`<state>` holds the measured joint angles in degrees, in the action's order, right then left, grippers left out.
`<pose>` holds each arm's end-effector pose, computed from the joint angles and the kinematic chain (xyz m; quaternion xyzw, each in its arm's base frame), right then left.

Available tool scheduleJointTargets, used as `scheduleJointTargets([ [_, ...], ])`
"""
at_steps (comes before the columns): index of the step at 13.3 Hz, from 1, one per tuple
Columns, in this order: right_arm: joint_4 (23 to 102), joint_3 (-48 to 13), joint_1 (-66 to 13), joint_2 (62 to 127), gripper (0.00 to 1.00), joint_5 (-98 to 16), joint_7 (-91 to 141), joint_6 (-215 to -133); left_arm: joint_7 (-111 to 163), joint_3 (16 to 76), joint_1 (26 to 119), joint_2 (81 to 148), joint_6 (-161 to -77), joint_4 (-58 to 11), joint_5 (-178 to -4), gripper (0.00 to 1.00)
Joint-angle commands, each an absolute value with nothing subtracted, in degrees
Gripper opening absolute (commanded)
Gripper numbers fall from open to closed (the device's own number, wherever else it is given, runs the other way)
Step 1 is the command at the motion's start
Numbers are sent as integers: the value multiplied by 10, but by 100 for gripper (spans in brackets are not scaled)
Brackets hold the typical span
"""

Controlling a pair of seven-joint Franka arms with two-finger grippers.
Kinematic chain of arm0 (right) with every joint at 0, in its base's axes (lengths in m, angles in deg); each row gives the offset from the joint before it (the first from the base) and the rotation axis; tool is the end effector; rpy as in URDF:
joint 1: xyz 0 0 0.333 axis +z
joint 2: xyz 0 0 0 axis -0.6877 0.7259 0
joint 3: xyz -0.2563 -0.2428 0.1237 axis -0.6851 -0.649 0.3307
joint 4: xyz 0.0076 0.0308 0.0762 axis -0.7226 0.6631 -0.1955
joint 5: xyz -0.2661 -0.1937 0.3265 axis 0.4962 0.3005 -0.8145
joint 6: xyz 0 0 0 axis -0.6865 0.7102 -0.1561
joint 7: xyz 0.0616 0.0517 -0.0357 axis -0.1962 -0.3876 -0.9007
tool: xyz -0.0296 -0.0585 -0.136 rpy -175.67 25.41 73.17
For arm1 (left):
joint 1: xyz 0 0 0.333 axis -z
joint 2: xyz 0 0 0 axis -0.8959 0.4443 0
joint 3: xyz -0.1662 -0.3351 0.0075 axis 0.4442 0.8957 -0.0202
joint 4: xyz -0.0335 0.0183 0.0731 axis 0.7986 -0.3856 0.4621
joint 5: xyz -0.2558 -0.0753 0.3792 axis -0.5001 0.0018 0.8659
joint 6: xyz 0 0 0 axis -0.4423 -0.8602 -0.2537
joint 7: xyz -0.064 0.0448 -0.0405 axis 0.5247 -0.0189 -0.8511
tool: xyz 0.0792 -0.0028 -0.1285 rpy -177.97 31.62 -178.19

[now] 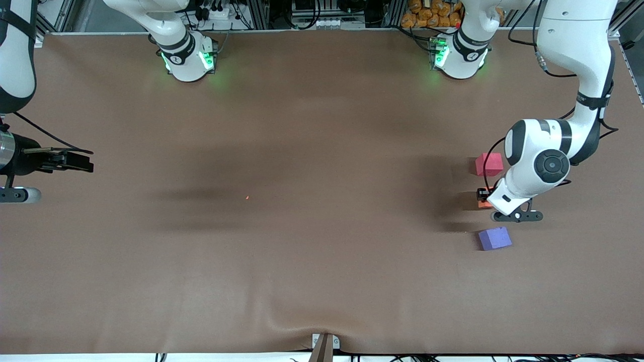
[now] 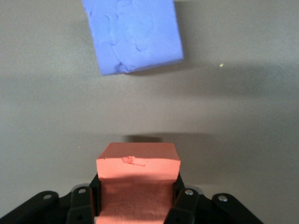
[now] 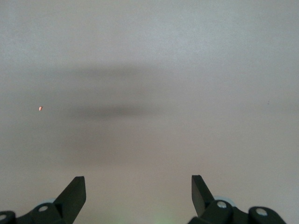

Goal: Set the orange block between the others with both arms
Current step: 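Lower the orange block between the pink and blue blocks, open the left gripper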

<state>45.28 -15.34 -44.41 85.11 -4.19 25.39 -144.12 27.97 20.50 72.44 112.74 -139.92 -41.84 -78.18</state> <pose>0.6922 -0.0478 0.5435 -0.9956 -0.0034 0.0934 0.0009 0.6507 -0.0170 0.1786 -0.9983 0.0089 0.0311 0.0483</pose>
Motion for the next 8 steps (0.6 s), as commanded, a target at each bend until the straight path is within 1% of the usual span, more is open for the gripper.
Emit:
scheduleJointTargets([
  [1,458,-158,-439,840,100,-42,253,-1441,322,215,703,1140,-1425,-421,-819,0],
  [6,458,-157,-436,840,100,-21,253,-1441,326,215,703,1153,-1435,-417,-829,0],
  [7,458,-156,-436,840,100,-21,253,-1441,333,215,703,1154,-1435,-417,-830,14],
  [8,458,-156,-436,840,100,-21,253,-1441,336,215,699,1155,-1434,-420,-831,59],
])
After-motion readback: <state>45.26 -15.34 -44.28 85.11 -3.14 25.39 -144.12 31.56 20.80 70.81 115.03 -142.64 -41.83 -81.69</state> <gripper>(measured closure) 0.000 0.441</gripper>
